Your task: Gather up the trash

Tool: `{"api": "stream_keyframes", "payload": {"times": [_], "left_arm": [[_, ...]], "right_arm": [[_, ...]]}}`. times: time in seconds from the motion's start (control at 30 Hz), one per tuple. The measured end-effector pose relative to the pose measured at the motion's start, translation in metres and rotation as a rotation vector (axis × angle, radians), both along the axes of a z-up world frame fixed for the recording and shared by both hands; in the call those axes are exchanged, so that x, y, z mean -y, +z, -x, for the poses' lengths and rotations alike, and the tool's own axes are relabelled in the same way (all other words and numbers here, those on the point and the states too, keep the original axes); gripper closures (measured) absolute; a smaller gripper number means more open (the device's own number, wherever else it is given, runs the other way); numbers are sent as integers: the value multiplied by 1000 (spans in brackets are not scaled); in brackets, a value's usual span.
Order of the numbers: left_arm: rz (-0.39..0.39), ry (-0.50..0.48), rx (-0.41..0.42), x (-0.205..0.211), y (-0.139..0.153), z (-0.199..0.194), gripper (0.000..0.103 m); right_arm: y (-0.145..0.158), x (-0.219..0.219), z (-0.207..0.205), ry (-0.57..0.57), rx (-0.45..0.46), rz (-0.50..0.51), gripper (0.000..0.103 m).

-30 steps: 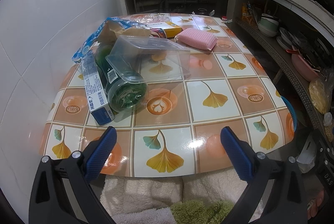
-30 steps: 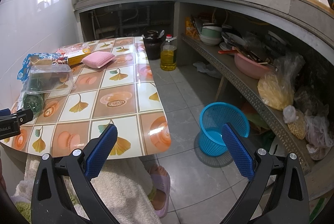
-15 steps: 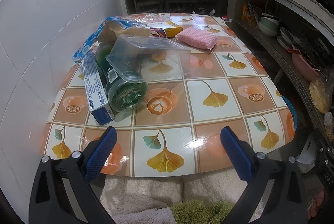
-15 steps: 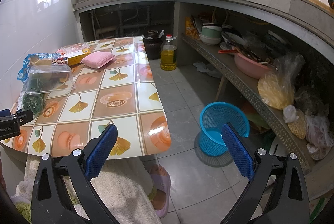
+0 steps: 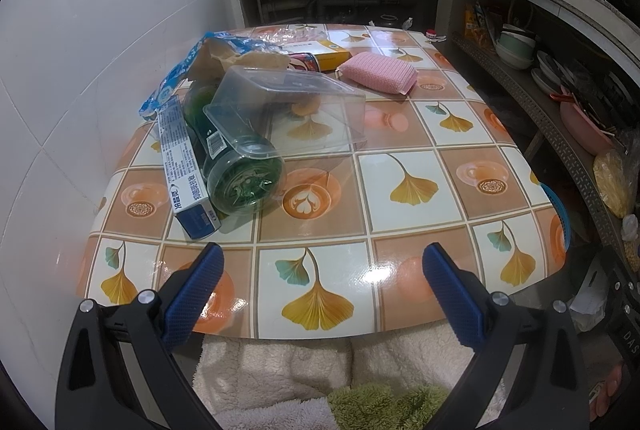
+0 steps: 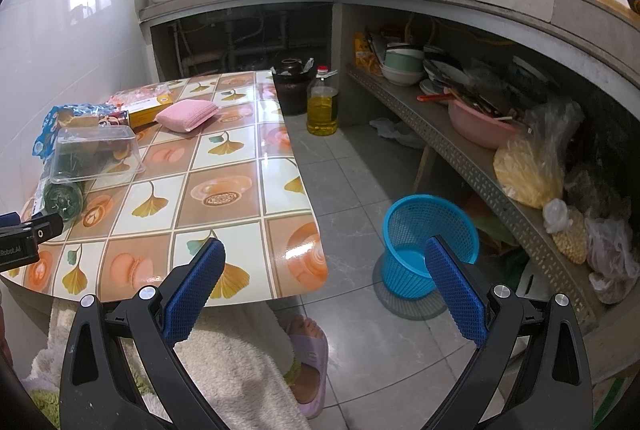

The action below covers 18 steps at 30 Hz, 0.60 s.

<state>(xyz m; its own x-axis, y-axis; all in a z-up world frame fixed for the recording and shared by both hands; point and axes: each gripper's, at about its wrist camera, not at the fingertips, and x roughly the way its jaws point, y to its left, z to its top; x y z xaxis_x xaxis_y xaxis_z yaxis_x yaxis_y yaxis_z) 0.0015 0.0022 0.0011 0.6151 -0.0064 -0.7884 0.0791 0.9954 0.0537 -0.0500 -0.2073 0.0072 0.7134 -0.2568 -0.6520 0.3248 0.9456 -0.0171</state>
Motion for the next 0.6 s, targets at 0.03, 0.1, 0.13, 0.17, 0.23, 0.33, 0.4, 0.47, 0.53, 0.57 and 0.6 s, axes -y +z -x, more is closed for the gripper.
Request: {"api": "stream_keyframes", "payload": {"times": [0.03,0.1,0.13,0.17,0.23,0.33,0.4,0.47,0.53,0.57,0.6], "left_arm": [[0,0,0,0,0,0,6],[0,0,0,0,0,0,6],[0,0,0,0,0,0,6],[1,0,-1,0,0,0,6],[2,1,-3,0,0,0,6],[8,4,-9,-4,-2,0,6],[13,6,-12,-7,-3,0,6],[21,7,-19,-11,-6,-2,6],[29,9,-27,-15,-10,-5,6],[35,10,-30,-17,-12,-5,6],[39,12,-35,-17,-12,-8,6]], "right_arm": [[2,0,0,0,1,0,8],[1,-4,-3,-1,3,0,8],[-1,-2,-1,0,1,0,8],[-1,-2,-1,0,0,0,8],[0,-1,-2,1,-1,0,8],[-3,-2,-3,2,-7,3,8],[-3,-4,-8,6,-14,7,8],[-2,-7,-14,13,-22,8,8],[-3,-8,-16,17,-22,9,8],[-1,-13,-21,29,-21,17,8],[0,-16,-24,35,-21,19,8]]}}
